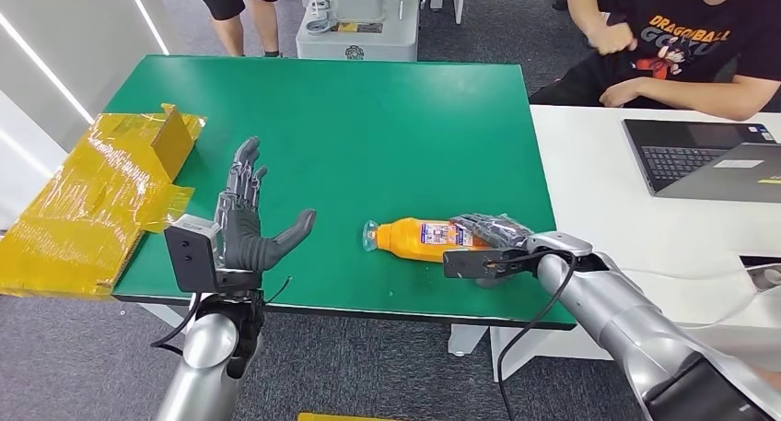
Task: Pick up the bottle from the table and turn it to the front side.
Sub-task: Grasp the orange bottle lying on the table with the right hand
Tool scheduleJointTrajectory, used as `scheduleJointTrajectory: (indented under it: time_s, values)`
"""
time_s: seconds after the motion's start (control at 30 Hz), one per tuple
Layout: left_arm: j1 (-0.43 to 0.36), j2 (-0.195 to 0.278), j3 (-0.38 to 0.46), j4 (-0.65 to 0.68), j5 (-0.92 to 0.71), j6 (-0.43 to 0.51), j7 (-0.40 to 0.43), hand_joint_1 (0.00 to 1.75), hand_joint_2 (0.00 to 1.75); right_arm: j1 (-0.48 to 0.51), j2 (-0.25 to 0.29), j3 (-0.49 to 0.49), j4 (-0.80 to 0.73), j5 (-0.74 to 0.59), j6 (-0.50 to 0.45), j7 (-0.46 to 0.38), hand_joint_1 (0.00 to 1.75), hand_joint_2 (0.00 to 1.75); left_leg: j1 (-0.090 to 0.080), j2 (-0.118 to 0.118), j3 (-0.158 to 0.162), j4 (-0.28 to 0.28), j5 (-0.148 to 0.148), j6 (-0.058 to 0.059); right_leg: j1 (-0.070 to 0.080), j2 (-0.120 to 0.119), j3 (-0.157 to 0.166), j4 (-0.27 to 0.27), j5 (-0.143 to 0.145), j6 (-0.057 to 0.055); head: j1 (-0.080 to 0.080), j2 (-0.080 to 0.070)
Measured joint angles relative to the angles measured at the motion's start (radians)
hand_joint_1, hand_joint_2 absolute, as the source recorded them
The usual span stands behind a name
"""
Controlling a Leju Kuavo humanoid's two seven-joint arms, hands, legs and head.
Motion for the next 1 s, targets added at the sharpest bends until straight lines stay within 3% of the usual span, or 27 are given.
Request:
scheduleJointTrajectory:
  time_s: [0.37, 0.5, 0.67, 1.0]
  values:
    - [0.0, 0.0, 0.0, 0.002, 0.0, 0.002, 0.0, 0.0, 1.75, 0.003, 0.0, 0.004, 0.0, 0.017, -0.014, 0.008, 0.0, 1.75, 0.0, 0.0, 0.0, 0.0, 0.0, 0.0, 0.0, 0.0, 0.001, 0.0, 0.0, 0.0, 0.0, 0.0]
    - [0.0, 0.0, 0.0, 0.002, 0.0, 0.004, 0.003, 0.0, 1.75, 0.004, 0.0, 0.005, 0.0, 0.033, -0.024, 0.018, 1.72, 1.75, 0.0, 0.0, 0.0, 0.0, 0.0, 0.0, 0.0, 0.0, 0.001, 0.0, 0.0, 0.0, 0.0, 0.0]
    - [0.005, 0.0, 0.0, 0.001, -0.005, 0.022, 0.014, 0.0, 1.75, 0.013, 0.0, 0.038, 0.0, 0.132, -0.126, 0.104, 1.75, 1.75, 0.0, -0.001, 0.0, 0.0, 0.0, 0.0, 0.0, -0.001, 0.001, 0.0, 0.0, 0.0, 0.0, 0.0]
    - [0.027, 0.002, 0.0, -0.013, -0.008, 0.037, 0.018, 0.0, 1.75, 0.016, 0.002, 0.046, 0.0, 0.142, -0.16, 0.107, 1.75, 1.75, 0.0, -0.001, 0.0, 0.0, 0.0, 0.0, 0.0, -0.001, 0.001, 0.0, 0.0, 0.0, 0.0, 0.0]
